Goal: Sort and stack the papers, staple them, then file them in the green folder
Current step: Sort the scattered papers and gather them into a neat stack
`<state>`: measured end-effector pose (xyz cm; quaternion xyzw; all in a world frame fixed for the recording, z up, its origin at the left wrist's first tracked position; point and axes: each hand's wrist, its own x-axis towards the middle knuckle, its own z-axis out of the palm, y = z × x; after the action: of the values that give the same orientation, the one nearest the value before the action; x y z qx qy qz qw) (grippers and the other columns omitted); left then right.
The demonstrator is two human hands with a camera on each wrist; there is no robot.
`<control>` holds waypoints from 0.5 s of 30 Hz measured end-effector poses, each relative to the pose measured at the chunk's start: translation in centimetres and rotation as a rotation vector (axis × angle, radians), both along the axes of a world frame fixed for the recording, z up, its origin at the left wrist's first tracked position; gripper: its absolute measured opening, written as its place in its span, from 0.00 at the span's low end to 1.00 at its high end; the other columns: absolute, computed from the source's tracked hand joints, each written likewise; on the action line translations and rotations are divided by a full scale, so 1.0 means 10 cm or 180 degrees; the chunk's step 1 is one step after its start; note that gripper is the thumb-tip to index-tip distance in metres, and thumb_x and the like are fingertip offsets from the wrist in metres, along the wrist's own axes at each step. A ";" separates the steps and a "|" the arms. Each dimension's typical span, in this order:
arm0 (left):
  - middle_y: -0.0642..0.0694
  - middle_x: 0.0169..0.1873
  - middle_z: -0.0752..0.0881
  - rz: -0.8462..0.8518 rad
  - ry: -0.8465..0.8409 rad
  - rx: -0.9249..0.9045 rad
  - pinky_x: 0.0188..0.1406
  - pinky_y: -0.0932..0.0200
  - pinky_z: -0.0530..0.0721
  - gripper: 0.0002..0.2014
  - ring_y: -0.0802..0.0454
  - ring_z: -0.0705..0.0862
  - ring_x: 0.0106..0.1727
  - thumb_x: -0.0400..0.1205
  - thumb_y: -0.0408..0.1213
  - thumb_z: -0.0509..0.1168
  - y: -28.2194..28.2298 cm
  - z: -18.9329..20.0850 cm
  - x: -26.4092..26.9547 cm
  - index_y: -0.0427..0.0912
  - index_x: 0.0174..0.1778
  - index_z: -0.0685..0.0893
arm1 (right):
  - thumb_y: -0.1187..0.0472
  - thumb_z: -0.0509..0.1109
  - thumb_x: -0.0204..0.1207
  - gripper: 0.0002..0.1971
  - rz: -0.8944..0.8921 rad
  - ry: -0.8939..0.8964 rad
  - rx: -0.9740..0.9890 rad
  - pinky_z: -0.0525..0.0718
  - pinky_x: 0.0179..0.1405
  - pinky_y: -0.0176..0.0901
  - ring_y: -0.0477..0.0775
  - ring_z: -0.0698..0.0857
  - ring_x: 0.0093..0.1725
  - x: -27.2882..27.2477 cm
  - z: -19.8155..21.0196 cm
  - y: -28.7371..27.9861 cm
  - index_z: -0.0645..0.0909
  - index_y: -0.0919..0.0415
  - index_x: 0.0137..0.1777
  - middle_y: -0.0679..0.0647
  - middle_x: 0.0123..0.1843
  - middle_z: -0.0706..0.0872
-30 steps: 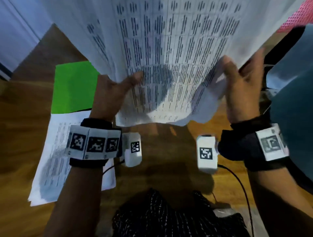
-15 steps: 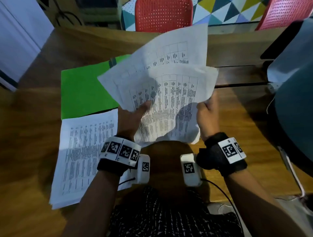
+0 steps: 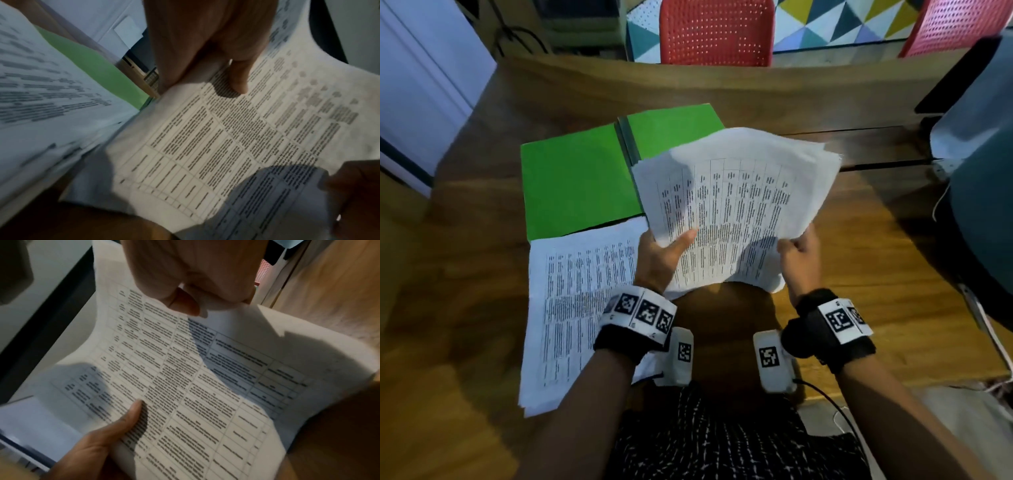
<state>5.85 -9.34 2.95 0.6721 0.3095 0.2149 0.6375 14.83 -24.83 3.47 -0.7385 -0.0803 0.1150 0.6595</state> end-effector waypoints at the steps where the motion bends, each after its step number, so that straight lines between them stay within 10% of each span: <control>1: 0.47 0.48 0.84 -0.0051 0.0023 0.0049 0.33 0.86 0.80 0.15 0.75 0.83 0.37 0.78 0.27 0.67 0.00 0.00 -0.01 0.29 0.61 0.81 | 0.78 0.55 0.75 0.23 -0.0032 -0.0008 -0.0038 0.79 0.67 0.53 0.45 0.78 0.59 -0.01 0.00 0.03 0.70 0.58 0.66 0.47 0.56 0.79; 4: 0.52 0.35 0.84 -0.0075 0.0111 0.0148 0.27 0.84 0.78 0.02 0.73 0.81 0.32 0.80 0.30 0.66 0.13 0.14 -0.01 0.37 0.46 0.84 | 0.72 0.58 0.74 0.19 -0.0040 -0.0157 0.0174 0.81 0.60 0.47 0.41 0.78 0.55 -0.01 0.12 0.12 0.66 0.48 0.57 0.46 0.55 0.78; 7: 0.56 0.18 0.83 0.0396 -0.0018 0.0135 0.16 0.75 0.77 0.11 0.72 0.79 0.16 0.79 0.33 0.68 0.37 0.38 -0.06 0.47 0.31 0.80 | 0.71 0.62 0.77 0.14 0.0057 -0.0246 0.0368 0.81 0.52 0.34 0.52 0.79 0.57 -0.01 0.24 0.29 0.66 0.53 0.56 0.55 0.60 0.78; 11: 0.49 0.37 0.82 0.1025 -0.0114 0.0368 0.19 0.78 0.75 0.11 0.73 0.81 0.25 0.80 0.34 0.67 0.80 0.59 -0.24 0.33 0.55 0.83 | 0.68 0.64 0.78 0.06 0.0414 -0.0367 -0.0126 0.81 0.56 0.61 0.71 0.81 0.56 -0.16 0.16 0.62 0.71 0.59 0.50 0.71 0.56 0.82; 15: 0.39 0.49 0.83 0.1151 0.0734 0.0490 0.30 0.64 0.75 0.17 0.51 0.77 0.47 0.81 0.33 0.64 1.26 0.28 -0.57 0.29 0.63 0.80 | 0.65 0.65 0.78 0.11 0.0984 -0.0011 -0.0853 0.80 0.53 0.53 0.60 0.83 0.56 -0.43 -0.13 0.90 0.78 0.65 0.59 0.67 0.59 0.85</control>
<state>0.19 3.25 5.78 0.6724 0.4784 0.2703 0.4959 10.58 -15.87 2.16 -0.7987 -0.1779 0.2231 0.5298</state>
